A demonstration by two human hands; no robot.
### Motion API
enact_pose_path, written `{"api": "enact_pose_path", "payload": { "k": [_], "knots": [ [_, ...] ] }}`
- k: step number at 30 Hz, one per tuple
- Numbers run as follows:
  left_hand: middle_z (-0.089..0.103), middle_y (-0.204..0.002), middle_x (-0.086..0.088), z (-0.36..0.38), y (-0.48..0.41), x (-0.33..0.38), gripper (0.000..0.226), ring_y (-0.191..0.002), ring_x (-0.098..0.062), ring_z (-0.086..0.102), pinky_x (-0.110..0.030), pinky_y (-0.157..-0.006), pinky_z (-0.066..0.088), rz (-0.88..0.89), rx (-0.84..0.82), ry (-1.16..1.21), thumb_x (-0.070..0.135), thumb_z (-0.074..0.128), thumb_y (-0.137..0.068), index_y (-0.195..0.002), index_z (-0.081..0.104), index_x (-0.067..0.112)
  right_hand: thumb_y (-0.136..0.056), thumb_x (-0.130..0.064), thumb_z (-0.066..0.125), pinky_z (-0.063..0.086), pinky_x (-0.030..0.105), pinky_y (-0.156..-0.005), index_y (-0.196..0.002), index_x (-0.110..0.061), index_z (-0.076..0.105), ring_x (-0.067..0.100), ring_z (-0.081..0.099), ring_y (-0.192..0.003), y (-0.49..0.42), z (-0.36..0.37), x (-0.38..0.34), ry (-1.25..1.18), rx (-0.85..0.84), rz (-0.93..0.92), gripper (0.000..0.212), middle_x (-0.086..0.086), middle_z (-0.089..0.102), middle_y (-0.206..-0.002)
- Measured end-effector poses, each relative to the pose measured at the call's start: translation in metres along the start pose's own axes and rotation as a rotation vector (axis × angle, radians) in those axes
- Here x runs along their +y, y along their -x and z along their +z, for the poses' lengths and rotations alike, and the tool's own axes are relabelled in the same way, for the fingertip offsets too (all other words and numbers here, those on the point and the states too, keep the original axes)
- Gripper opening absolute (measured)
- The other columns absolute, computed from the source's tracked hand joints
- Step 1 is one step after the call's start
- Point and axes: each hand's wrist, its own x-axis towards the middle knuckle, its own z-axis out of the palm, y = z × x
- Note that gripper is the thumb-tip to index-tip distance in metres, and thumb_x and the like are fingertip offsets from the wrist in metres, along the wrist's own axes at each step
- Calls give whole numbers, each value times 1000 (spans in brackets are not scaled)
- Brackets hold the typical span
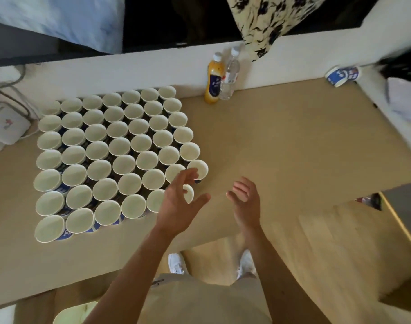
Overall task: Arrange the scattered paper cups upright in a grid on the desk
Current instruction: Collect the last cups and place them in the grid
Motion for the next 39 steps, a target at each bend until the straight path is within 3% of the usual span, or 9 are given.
{"api": "enact_pose_path", "payload": {
  "k": [5,9,11,13,17,19,23,33,39],
  "knots": [
    [67,-111,17,56,-14,37,46,-104,-3,64,-29,-92,52,-41,-7,63,33,81,-76,-117,61,28,-82,11,74,55,23,-86,-120,-11,57,34,68,-105,-35,-61,-26,-117,10,-67,48,27,66,-116],
    [67,-110,22,112,-13,74,48,-101,-3,65,-34,-89,54,-29,0,137,52,73,-69,-111,61,32,-72,-14,87,55,23,-85,-121,-3,56,7,67,-85,-57,-127,-57,-281,3,-58,60,18,66,-103],
    [68,-108,22,149,-12,96,48,-101,-6,66,-37,-88,56,-19,-2,160,55,71,-68,-110,61,34,-78,-3,81,53,19,-81,-120,-1,57,3,66,-82,-71,-166,-71,-273,20,-80,48,22,65,-105],
    [69,-108,22,184,-13,114,48,-101,-6,67,-37,-87,56,-16,-19,174,56,71,-69,-111,61,36,-84,11,71,52,17,-81,-117,-2,60,12,67,-88,-83,-201,-80,-260,36,-88,38,22,65,-108],
    [70,-109,12,254,-17,149,32,-100,-2,66,-30,-84,56,-15,-60,184,30,77,-86,-114,62,32,-85,4,74,49,35,-94,-109,-13,66,21,65,-99,-104,-268,-91,-253,36,-90,31,10,70,-104],
    [70,-110,10,281,-18,163,28,-99,1,66,-24,-81,54,-23,-79,193,22,74,-90,-114,62,28,-80,-8,79,49,36,-90,-109,-15,67,20,66,-97,-111,-293,-94,-252,45,-62,32,7,71,-102],
    [71,-109,12,327,-27,182,27,-99,2,67,-19,-78,53,-44,-118,192,24,73,-90,-116,63,28,-69,-27,77,50,35,-87,-108,-18,68,16,68,-95,-127,-334,-94,-219,65,-3,41,2,74,-102],
    [72,-109,9,429,-121,201,24,-93,6,66,-7,-72,48,-131,-186,225,23,71,-92,-116,64,24,-68,-26,76,49,33,-80,-104,-17,70,17,70,-90,-211,-401,-78,-99,93,116,38,5,76,-98],
    [71,-109,6,477,-195,213,25,-92,3,67,-17,-79,50,-225,-167,306,23,69,-93,-118,64,21,-69,-29,73,53,33,-80,-104,-18,70,12,70,-88,-286,-435,-93,56,93,170,37,2,76,-95]
  ]
}}
